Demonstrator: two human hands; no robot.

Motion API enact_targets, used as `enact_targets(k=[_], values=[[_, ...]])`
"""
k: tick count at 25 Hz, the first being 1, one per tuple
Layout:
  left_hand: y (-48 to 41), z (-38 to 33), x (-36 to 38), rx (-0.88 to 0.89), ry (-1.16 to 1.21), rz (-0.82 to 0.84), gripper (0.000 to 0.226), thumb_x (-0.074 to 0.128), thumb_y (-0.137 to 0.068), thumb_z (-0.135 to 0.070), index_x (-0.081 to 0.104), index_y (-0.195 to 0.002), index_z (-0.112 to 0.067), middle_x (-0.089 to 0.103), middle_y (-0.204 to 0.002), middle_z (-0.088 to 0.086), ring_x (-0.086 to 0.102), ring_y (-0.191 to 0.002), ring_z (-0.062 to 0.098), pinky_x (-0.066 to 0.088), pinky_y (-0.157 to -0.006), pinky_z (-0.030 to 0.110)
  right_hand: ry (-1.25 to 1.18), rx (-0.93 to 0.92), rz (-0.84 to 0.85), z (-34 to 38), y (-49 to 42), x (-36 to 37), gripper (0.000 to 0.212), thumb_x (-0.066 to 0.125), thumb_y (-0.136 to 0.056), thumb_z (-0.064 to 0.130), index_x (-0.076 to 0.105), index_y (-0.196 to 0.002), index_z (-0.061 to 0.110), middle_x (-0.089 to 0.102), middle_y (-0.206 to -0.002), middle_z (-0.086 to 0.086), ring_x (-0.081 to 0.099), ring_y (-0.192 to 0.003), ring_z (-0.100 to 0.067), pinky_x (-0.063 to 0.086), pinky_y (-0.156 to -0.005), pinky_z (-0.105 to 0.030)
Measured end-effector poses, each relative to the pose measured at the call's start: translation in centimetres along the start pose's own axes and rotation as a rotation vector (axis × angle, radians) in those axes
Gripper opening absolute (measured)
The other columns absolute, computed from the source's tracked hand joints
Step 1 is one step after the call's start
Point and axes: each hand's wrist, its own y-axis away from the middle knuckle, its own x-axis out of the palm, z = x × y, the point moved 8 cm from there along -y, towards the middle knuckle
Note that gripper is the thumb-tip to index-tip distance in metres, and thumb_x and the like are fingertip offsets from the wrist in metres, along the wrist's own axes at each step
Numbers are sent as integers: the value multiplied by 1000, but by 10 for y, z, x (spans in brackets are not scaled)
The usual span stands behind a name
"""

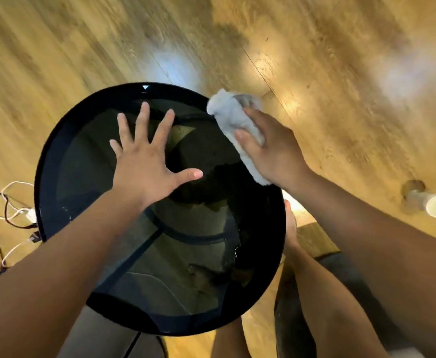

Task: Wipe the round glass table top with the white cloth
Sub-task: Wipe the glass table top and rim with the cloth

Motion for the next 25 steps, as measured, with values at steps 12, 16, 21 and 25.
enact_targets(k=[12, 16, 21, 25], values=[[-5, 1, 9, -34, -1, 89, 118, 50, -56, -89, 2, -150, -36, -12, -163, 9, -21, -144, 47, 4, -104, 79, 234, -195, 428, 98, -132, 62, 50, 48, -97, 47, 41, -146, 37, 56, -141, 0, 56, -121, -22, 37, -83, -26], [-8, 1, 4, -63, 32, 107, 118, 60, -59, -83, 0, -150, -39, -16, -162, 3, -26, -143, 45, 1, -105, 78, 54, -84, 303, 61, -90, 37, 50, 49, -98, 46, 41, -147, 36, 58, -141, -4, 56, -124, -25, 38, -88, -24], [-11, 2, 8, -62, 26, 131, 119, 62, -59, -83, -2, -149, -40, -18, -162, 3, -26, -142, 47, 2, -106, 80, -236, 223, -60, -27, 48, 3, 44, 46, -99, 45, 43, -143, 39, 57, -139, 12, 54, -125, -7, 43, -100, -25], [-7, 2, 7, -46, 15, 107, 115, 63, -59, -83, 2, -148, -44, -12, -164, 5, -21, -144, 49, 3, -105, 79, -339, 481, -267, -56, 157, 24, 42, 44, -100, 43, 38, -141, 47, 55, -127, 33, 50, -116, 12, 34, -88, 2]])
